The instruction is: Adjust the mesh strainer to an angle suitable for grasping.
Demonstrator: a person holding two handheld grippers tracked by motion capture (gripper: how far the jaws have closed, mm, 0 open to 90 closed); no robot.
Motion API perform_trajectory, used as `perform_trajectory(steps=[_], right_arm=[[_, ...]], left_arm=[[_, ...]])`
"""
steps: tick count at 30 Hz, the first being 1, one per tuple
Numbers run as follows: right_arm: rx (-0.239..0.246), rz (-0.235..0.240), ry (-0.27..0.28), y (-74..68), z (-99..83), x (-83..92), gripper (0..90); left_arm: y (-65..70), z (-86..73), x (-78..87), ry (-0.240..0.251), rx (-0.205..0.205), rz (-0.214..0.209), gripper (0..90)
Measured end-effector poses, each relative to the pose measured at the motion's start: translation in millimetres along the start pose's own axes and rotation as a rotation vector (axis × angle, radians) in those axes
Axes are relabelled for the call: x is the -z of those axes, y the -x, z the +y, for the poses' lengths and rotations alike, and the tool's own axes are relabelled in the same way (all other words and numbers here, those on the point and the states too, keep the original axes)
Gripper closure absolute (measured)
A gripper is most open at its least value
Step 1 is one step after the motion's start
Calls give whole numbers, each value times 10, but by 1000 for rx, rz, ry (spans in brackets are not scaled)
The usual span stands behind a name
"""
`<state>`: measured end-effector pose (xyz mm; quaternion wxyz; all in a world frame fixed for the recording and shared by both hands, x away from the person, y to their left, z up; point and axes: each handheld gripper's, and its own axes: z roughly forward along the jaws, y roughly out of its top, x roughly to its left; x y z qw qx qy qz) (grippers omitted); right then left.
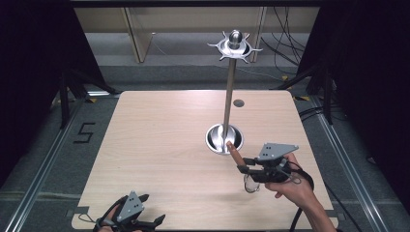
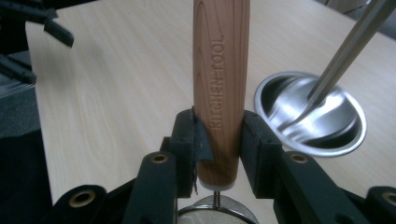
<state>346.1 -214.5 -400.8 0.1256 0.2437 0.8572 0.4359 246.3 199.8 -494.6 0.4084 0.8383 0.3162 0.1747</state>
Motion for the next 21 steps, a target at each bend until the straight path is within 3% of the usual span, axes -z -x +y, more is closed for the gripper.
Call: perform_trajectory(steps=[2,3,5,8,9,11,15,16,17,19,21], right_arm=[[15,-3,25,49,80,8,692],[-10,-20,39,37,102,18,692],[-8,-26,51,67,177,61,692],[3,-54,110,133,282,113,692],[-28,-71,142,153,346,140,692],[-22,-75,148,184,381,158,692],[-33,-115,213,249,521,195,692],[-33,-115,213,249,521,195,692],[-33,-126,227,263,572,218,692],[-38,-144,230,273,628,260,692],[-30,-148,234,290,674,291,692]], left_arm=[[7,-3,7,-9,10,-5,150],[6,-3,8,-12,11,-3,150],[5,-4,5,-7,10,-3,150],[5,-2,10,-15,9,-4,150],[7,-2,6,-10,13,-3,150],[5,-2,10,-12,9,-5,150],[29,-11,2,-5,50,-1,150],[6,-5,3,-2,13,-3,150],[24,-10,6,-11,43,-1,150],[26,-9,6,-10,45,1,150],[6,-2,10,-12,9,-6,150]])
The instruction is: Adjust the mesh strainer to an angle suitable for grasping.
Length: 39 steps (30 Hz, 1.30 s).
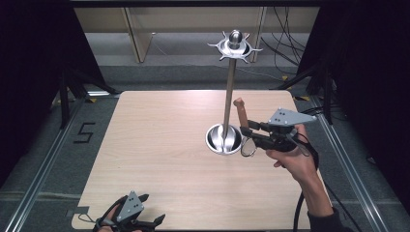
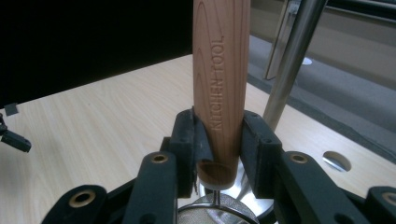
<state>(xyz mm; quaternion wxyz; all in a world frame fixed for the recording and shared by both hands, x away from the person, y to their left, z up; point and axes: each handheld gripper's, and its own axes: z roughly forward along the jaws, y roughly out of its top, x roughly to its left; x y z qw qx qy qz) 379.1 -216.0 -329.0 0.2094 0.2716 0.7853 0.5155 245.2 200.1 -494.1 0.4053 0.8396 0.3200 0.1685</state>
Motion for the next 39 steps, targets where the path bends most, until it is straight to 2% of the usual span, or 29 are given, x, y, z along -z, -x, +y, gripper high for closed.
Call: perform_trajectory(steps=[3,4,5,6,8,10,11,14,17,18,20,21,25,26,29,32,33,34,36,37,39], right_arm=[[0,-17,13,17,58,24,692],[-4,-20,23,37,117,49,692],[18,-47,35,53,148,60,692],[12,-44,35,60,179,72,692],[-5,-47,43,68,244,92,692],[8,-61,51,79,268,99,692],[1,-64,49,88,325,110,692],[-4,-69,60,116,377,120,692],[-6,-95,76,157,453,134,692],[-11,-96,80,184,501,142,692],[-21,-94,82,188,524,141,692],[-22,-110,85,209,572,145,692],[-30,-133,92,266,648,133,692],[-48,-123,93,270,658,124,692],[-41,-122,96,298,671,109,692],[-39,-127,93,317,688,78,692],[-63,-126,78,306,696,72,692],[-41,-142,79,334,708,59,692],[-41,-137,87,340,709,47,692],[-55,-123,80,337,713,39,692],[-54,-122,76,337,723,26,692]], left_arm=[[0,0,-3,1,1,1,150],[-7,-1,-13,14,-13,9,150],[-10,1,-7,6,-15,9,150],[-1,-1,-2,-1,-2,4,150],[-7,1,-10,10,-10,5,150],[-6,-1,-12,12,-11,7,150],[-1,-1,-5,1,-4,3,150],[-7,1,-8,8,-11,4,150],[-4,-1,-5,1,-8,5,150],[-5,-1,-14,13,-9,8,149],[-5,-1,-8,4,-11,5,150],[2,-3,-7,1,1,1,150],[-4,0,-9,7,-6,2,150],[-1,0,-7,6,0,0,150],[-11,3,-4,-1,-15,3,150],[-8,1,-7,5,-12,4,150],[-4,1,-10,7,-5,0,149],[-5,1,-7,2,-8,4,150],[4,-3,-7,2,4,-1,150],[-6,0,-12,10,-9,2,149],[-6,2,-6,1,-6,-2,150]])
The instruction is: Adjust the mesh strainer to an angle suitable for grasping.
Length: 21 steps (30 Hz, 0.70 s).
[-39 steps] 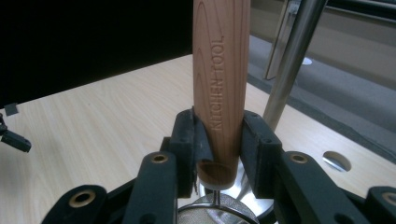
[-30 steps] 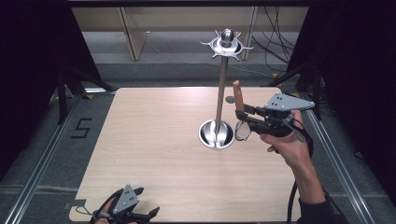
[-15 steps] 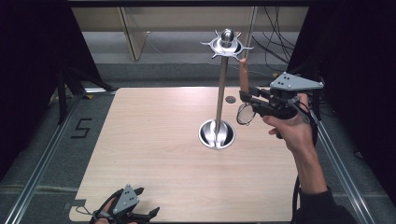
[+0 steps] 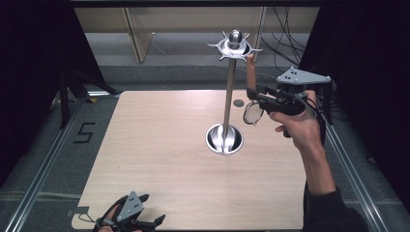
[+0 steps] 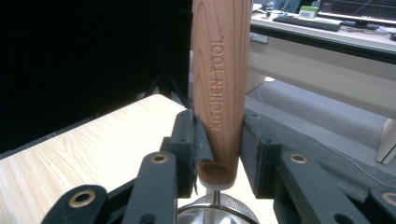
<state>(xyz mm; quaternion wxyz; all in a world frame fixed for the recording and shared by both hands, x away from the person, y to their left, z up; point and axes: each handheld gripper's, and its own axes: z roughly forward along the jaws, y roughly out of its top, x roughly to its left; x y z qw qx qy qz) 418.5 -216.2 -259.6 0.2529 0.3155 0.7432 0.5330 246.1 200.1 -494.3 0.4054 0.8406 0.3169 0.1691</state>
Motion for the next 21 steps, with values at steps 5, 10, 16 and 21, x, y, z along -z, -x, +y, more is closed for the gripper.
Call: perform_trajectory(steps=[5,10,16,21], right_arm=[[-7,-8,-8,7,21,-46,692],[5,-10,-6,18,20,-79,692],[-6,-14,-16,26,20,-124,692],[-13,-8,-22,30,29,-141,692]], left_arm=[[2,-1,-4,5,2,1,149],[-6,1,1,0,-9,5,150],[-2,0,-5,9,-3,3,149],[-2,1,-2,6,-4,3,150]])
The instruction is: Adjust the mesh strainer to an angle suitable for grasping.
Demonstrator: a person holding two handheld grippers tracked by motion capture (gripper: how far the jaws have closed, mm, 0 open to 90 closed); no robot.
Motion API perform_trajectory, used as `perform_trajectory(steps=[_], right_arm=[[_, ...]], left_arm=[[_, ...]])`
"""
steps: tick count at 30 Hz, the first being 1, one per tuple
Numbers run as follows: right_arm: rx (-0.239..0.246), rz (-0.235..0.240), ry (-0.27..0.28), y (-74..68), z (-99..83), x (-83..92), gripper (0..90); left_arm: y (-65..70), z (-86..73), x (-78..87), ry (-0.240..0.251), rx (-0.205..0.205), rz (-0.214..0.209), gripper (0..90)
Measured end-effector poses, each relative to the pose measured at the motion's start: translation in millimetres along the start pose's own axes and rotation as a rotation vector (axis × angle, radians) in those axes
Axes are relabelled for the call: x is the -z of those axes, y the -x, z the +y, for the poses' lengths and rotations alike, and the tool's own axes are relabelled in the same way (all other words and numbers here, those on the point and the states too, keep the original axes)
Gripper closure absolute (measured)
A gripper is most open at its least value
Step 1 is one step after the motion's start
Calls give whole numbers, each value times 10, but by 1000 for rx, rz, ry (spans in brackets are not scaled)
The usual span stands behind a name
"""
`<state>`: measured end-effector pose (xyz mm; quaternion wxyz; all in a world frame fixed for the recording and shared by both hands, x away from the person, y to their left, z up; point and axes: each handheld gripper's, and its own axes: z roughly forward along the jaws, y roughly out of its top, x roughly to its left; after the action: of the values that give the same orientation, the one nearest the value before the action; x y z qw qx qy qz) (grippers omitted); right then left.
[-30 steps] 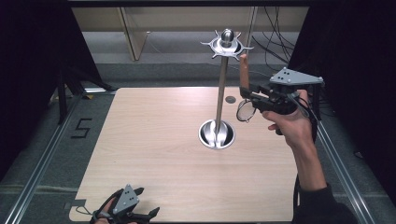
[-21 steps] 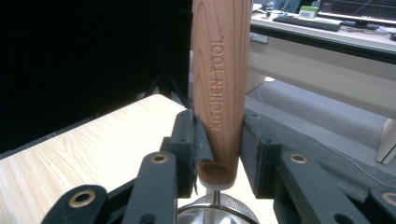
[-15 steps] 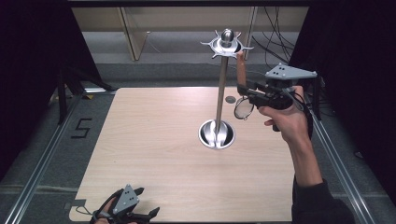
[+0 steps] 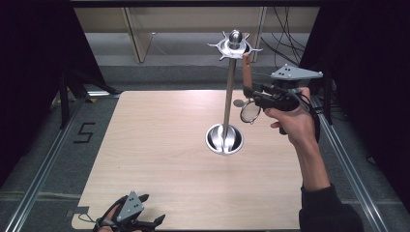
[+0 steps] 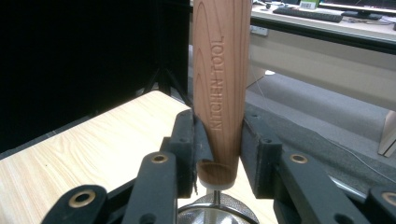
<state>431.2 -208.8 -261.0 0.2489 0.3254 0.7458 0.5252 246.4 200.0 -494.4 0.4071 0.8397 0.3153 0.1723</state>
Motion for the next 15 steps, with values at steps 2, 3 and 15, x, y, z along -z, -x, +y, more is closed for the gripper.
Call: perform_trajectory(steps=[2,3,15], right_arm=[[3,2,-2,4,2,-3,692],[-7,-5,-3,-4,1,-3,692],[8,0,-12,17,-51,-81,692]], left_arm=[[0,0,-2,3,0,0,149],[2,-1,-1,3,2,0,149],[4,-1,3,-2,3,-2,150]])
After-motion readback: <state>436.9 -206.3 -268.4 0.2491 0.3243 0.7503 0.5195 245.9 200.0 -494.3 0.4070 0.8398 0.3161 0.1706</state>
